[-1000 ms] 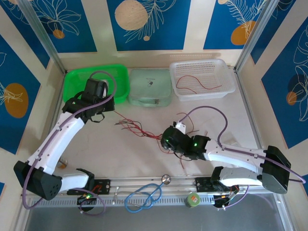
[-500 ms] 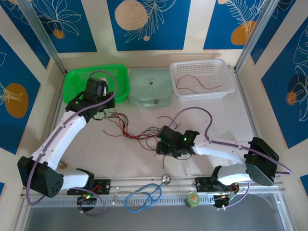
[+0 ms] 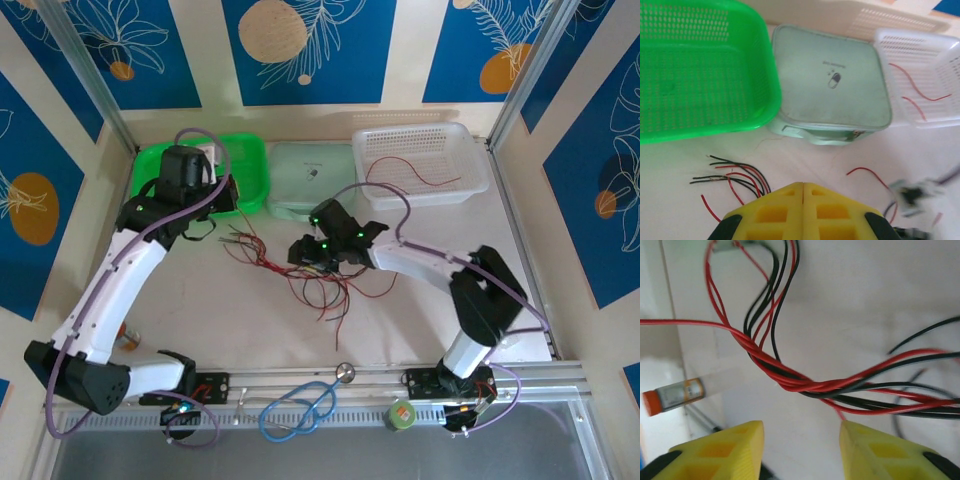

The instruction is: Untangle the cables

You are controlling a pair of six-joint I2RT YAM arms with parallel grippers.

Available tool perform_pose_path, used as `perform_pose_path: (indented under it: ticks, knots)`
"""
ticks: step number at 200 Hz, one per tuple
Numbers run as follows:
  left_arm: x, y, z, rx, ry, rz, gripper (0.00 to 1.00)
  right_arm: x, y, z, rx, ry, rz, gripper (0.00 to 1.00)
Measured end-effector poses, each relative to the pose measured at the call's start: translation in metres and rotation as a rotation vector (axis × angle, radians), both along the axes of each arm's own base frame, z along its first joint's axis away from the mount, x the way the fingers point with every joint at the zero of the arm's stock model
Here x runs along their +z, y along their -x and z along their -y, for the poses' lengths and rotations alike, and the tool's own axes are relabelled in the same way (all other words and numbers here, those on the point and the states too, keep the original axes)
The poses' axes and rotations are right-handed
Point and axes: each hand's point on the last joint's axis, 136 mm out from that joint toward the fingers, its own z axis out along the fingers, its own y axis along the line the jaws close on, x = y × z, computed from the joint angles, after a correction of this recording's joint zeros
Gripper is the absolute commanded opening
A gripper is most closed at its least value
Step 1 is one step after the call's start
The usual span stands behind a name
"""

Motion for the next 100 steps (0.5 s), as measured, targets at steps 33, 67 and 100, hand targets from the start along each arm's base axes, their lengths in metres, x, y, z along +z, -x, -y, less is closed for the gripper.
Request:
perform_pose_path:
  ticks: [33, 67, 100]
  knots:
    - [0.014, 0.005, 0.005, -0.031, 0.028, 0.014, 0.00, 0.020, 0.012, -0.055, 0.009, -0.162, -0.109, 0.53]
    - [0.013, 0.008, 0.008, -0.050, 0.038, 0.002, 0.00, 0.044, 0.015, -0.074, 0.016, -0.245, -0.109, 0.50]
    - [0.013, 0.009, 0.011, -0.062, 0.046, -0.001, 0.00, 0.068, 0.006, -0.075, 0.109, -0.140, 0.113, 0.50]
